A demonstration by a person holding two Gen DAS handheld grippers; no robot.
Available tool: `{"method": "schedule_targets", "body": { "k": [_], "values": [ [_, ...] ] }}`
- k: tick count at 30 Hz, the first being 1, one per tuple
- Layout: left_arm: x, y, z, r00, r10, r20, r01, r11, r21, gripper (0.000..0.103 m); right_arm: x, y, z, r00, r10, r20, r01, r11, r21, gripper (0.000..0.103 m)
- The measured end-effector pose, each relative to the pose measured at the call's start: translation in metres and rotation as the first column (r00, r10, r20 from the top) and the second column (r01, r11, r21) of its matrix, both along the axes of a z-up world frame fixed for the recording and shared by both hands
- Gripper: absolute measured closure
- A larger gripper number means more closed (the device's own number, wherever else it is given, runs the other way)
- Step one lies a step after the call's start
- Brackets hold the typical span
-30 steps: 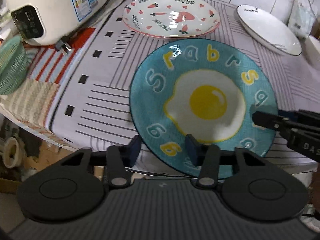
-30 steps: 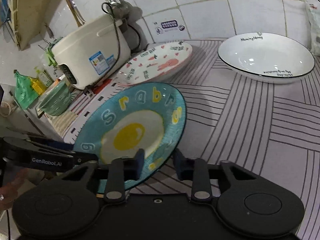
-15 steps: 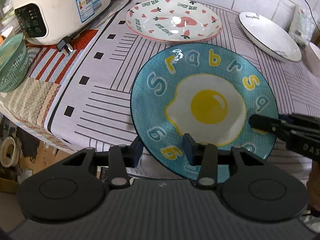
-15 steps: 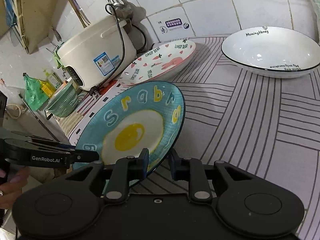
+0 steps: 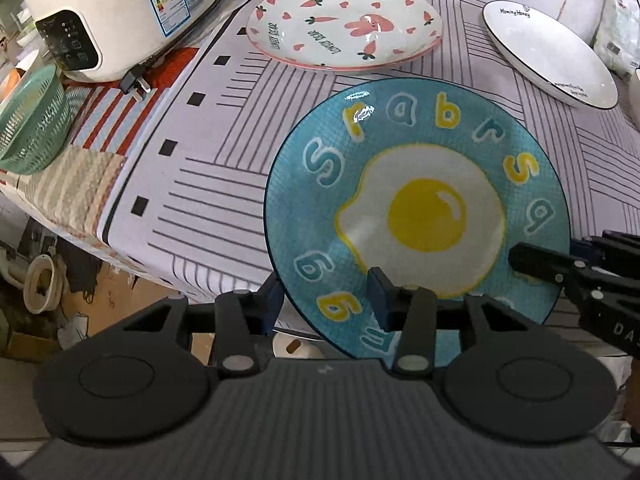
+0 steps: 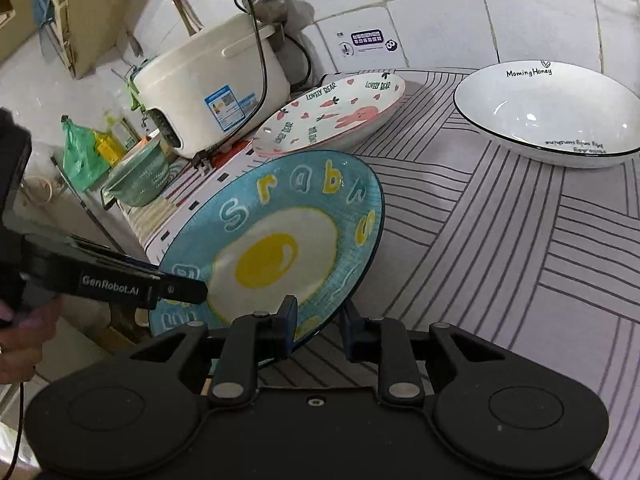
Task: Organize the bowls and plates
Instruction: 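Lift the blue egg plate with the right gripper toward the white plate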
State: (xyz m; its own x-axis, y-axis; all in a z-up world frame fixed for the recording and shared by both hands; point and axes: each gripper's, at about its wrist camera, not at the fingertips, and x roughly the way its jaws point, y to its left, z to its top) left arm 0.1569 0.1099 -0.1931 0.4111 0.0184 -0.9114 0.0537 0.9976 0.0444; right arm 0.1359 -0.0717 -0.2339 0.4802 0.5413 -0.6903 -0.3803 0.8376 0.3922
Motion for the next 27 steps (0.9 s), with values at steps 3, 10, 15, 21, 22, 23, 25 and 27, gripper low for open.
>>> {"method": "schedule_targets", "body": {
  "k": [3, 10, 15, 21, 22, 23, 25, 27],
  "values": [
    [-0.007, -0.008, 0.003, 1.0, -0.003, 0.019, 0.003, 1.0, -0.003, 0.06, -0.004, -0.007, 0.002, 1.0, -0.006, -0.009, 0.006, 1.0, 0.007, 0.076],
    [-0.009, -0.029, 0.026, 0.996, -0.027, 0.081, 0.028, 1.0, -0.012, 0.06, -0.011, -0.027, 0.021, 0.999, -0.039, 0.018, 0.039, 0.999, 0.022, 0.076],
    [0.003, -0.049, 0.049, 0.991, -0.048, 0.122, 0.053, 0.998, -0.038, 0.06, -0.012, -0.044, 0.04, 0.995, -0.087, 0.046, 0.086, 0.996, 0.023, 0.075],
    [0.015, -0.078, 0.076, 0.978, -0.086, 0.19, 0.097, 0.994, -0.051, 0.059, -0.008, -0.075, 0.066, 0.988, -0.129, 0.089, 0.125, 0.991, 0.051, 0.075],
    [0.019, -0.081, 0.08, 0.977, -0.092, 0.192, 0.106, 0.992, -0.063, 0.06, -0.007, -0.081, 0.07, 0.987, -0.132, 0.094, 0.126, 0.99, 0.06, 0.075],
    [0.022, -0.084, 0.081, 0.976, -0.096, 0.194, 0.112, 0.991, -0.074, 0.06, -0.006, -0.087, 0.074, 0.986, -0.134, 0.1, 0.128, 0.989, 0.07, 0.075],
    [0.028, -0.091, 0.085, 0.974, -0.102, 0.204, 0.123, 0.988, -0.091, 0.059, -0.005, -0.096, 0.081, 0.983, -0.137, 0.123, 0.13, 0.989, 0.07, 0.075],
    [0.037, -0.097, 0.086, 0.971, -0.105, 0.213, 0.13, 0.986, -0.105, 0.06, -0.002, -0.103, 0.089, 0.979, -0.143, 0.147, 0.135, 0.989, 0.064, 0.075]
  ]
}}
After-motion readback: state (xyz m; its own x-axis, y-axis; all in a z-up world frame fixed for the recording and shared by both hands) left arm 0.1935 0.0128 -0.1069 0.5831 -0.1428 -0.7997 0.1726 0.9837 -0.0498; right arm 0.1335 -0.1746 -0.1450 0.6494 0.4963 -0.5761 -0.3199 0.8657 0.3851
